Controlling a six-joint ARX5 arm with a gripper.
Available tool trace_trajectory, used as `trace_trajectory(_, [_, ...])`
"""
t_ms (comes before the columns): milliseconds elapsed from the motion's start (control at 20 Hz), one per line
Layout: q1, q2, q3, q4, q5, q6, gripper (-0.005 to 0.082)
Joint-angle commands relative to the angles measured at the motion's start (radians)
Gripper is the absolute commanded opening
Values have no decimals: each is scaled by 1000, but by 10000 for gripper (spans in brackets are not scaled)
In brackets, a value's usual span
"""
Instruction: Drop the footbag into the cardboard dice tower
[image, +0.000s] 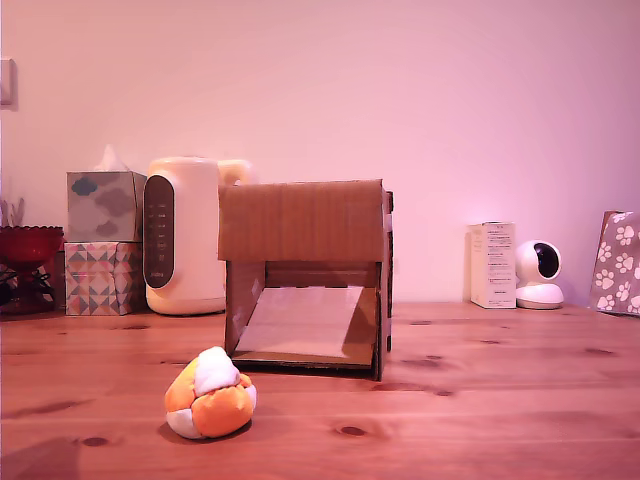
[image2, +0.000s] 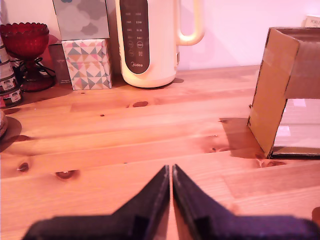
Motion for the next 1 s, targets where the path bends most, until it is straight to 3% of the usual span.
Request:
trace_trajectory(0, [-1,-10,-20,-14,5,4,-24])
trace_trajectory(350, [-1,-10,-20,-5,10,2,-24])
trace_trajectory(450, [-1,-10,-19,55,34,-26,-24])
trace_trajectory(550, [-1,-10,-10,116,79,-67,-24])
trace_trajectory(750, [-6,-10,47,116,225,-156,-24])
trace_trajectory(950, [-48,36,102,91,316,-173,-24])
